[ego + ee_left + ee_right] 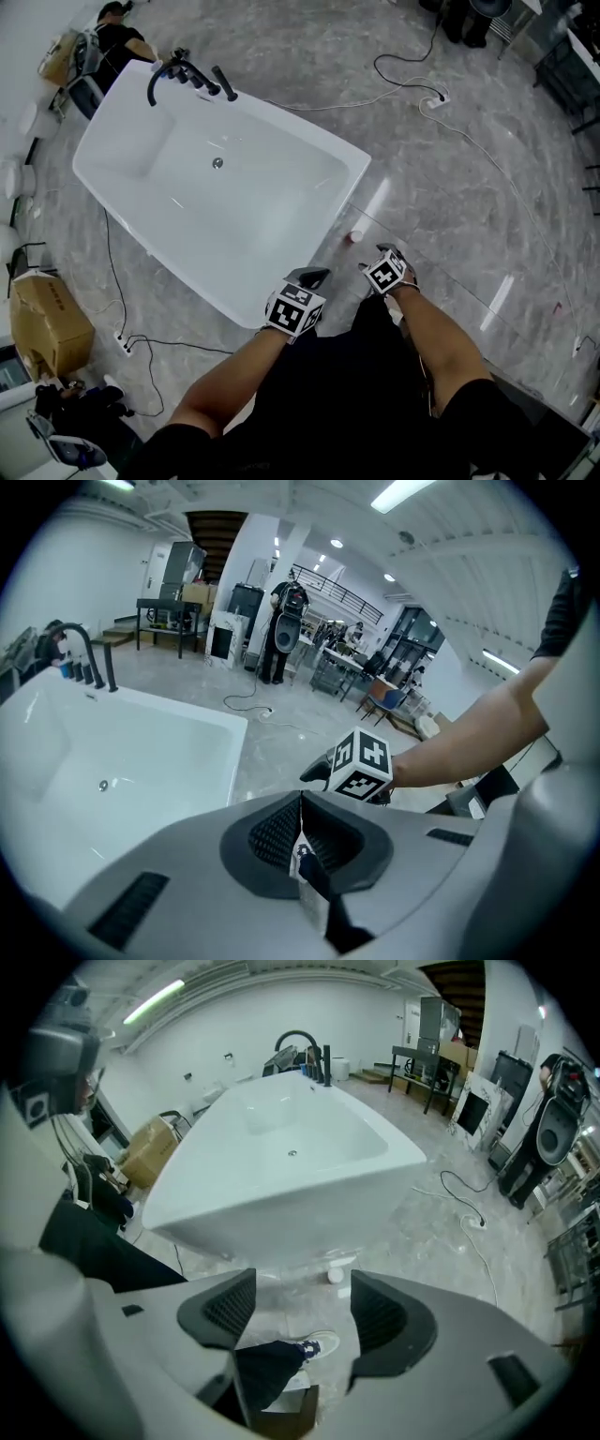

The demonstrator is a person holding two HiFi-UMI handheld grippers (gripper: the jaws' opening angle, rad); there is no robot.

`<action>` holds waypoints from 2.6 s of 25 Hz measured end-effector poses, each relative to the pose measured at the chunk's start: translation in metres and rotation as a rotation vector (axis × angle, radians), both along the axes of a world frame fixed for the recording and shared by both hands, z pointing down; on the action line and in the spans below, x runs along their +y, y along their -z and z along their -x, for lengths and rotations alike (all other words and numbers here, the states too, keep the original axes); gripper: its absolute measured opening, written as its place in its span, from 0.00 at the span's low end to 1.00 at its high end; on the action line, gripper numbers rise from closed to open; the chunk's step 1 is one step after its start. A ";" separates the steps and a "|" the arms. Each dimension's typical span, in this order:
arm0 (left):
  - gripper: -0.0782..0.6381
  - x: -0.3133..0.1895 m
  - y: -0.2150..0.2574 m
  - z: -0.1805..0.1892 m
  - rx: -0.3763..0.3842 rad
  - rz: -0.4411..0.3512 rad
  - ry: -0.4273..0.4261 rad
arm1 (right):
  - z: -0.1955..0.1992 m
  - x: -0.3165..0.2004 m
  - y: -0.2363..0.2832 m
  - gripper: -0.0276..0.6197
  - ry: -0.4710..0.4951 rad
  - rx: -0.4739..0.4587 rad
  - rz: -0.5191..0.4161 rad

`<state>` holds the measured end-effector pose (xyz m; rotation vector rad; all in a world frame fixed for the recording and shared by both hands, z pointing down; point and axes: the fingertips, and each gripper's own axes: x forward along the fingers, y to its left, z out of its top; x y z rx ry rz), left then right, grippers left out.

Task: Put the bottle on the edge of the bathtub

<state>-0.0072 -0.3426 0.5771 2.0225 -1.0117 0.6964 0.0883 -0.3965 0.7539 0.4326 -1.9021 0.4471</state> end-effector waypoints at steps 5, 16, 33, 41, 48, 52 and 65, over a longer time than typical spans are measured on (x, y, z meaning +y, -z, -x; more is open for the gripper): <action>0.13 -0.005 0.045 0.006 0.040 -0.071 -0.008 | 0.017 0.024 0.089 0.53 -0.073 -0.146 0.008; 0.13 0.032 0.129 0.039 0.075 -0.254 -0.161 | 0.018 0.043 0.295 0.49 -0.488 -0.583 -0.178; 0.13 0.082 0.174 0.085 0.095 -0.383 -0.176 | 0.028 0.147 0.373 0.10 -0.692 -0.828 -0.333; 0.13 0.134 0.178 0.046 0.118 -0.371 -0.177 | 0.008 0.185 0.385 0.10 -0.627 -0.851 -0.335; 0.13 0.189 0.179 0.013 0.098 -0.378 -0.125 | -0.033 0.239 0.383 0.10 -0.663 -0.898 -0.296; 0.13 0.213 0.176 0.006 0.086 -0.369 -0.105 | -0.042 0.262 0.379 0.10 -0.645 -0.905 -0.287; 0.13 0.256 0.174 -0.021 0.070 -0.370 -0.084 | -0.060 0.309 0.363 0.10 -0.590 -0.862 -0.306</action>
